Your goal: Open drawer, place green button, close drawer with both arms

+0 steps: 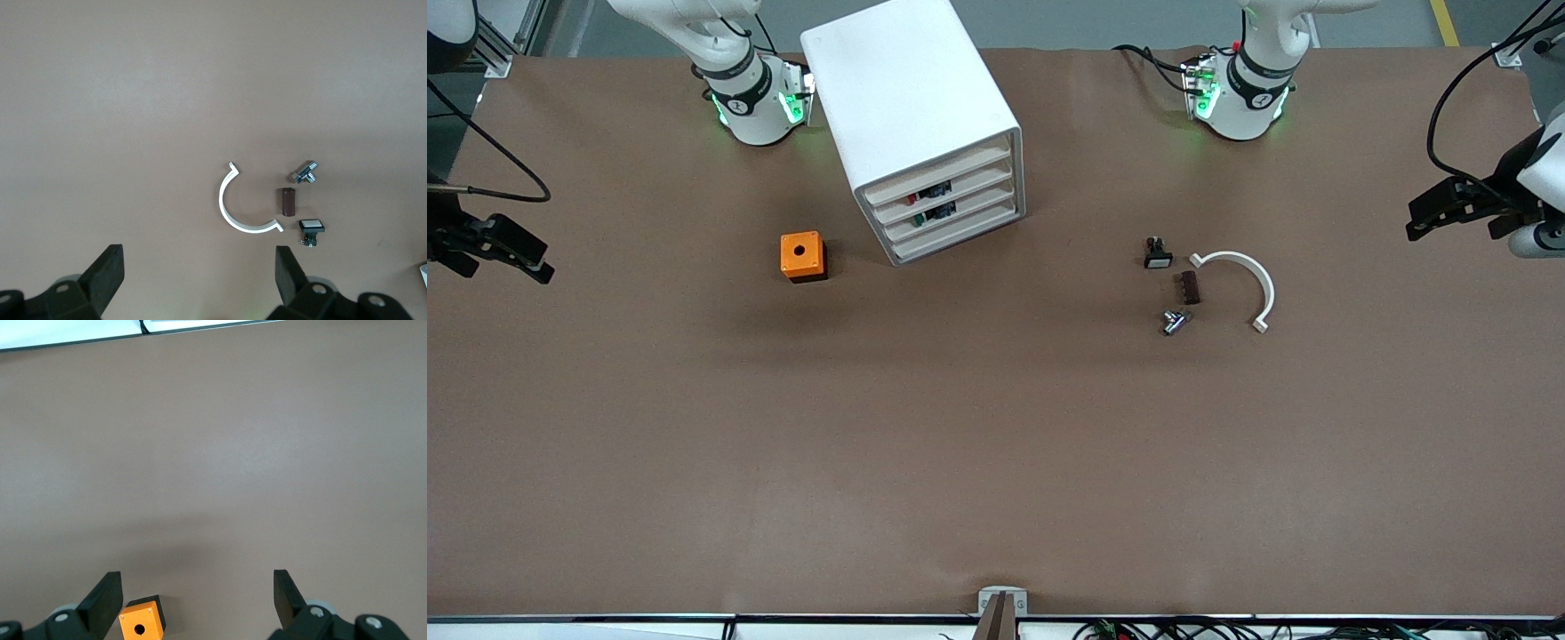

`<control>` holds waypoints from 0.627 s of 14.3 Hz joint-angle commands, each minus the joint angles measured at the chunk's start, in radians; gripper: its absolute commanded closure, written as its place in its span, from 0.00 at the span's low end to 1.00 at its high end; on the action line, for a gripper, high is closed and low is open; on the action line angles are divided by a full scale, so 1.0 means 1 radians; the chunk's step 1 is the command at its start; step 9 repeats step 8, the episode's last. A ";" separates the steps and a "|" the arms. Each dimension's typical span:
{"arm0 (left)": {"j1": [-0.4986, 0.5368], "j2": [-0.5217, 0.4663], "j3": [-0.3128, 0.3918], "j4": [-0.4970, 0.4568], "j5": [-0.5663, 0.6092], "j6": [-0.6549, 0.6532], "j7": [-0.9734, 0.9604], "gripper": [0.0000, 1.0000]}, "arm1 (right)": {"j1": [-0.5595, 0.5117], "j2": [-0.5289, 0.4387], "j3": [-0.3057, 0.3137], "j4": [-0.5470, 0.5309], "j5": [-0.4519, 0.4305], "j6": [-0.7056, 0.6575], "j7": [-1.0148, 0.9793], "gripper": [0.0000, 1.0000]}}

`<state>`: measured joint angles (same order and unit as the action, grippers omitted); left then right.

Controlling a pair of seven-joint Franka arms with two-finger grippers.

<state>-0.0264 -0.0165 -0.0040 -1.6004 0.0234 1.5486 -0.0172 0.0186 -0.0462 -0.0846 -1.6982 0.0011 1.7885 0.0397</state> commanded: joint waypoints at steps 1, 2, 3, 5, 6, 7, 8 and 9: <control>0.003 0.001 -0.001 0.013 -0.014 -0.018 0.014 0.00 | 0.009 -0.003 -0.006 -0.005 0.011 0.003 -0.008 0.00; 0.005 0.001 -0.001 0.013 -0.016 -0.018 0.013 0.00 | 0.009 -0.003 -0.006 -0.005 0.011 0.003 -0.008 0.00; 0.006 0.001 -0.001 0.013 -0.020 -0.018 0.013 0.00 | 0.009 -0.003 -0.006 -0.005 0.011 0.005 -0.008 0.00; 0.003 0.001 -0.001 0.014 -0.020 -0.018 0.014 0.00 | 0.011 -0.003 -0.006 -0.005 0.011 0.005 -0.006 0.00; 0.003 0.001 -0.001 0.020 -0.020 -0.018 0.013 0.00 | 0.009 -0.003 -0.006 -0.005 0.011 0.005 -0.006 0.00; 0.003 0.001 -0.001 0.020 -0.020 -0.018 0.013 0.00 | 0.009 -0.003 -0.006 -0.005 0.011 0.005 -0.006 0.00; 0.003 0.001 -0.001 0.022 -0.020 -0.018 0.013 0.00 | 0.007 -0.003 -0.006 -0.005 0.011 0.005 -0.006 0.00; 0.003 0.001 -0.001 0.022 -0.020 -0.018 0.013 0.00 | 0.007 -0.003 -0.006 -0.005 0.011 0.005 -0.006 0.00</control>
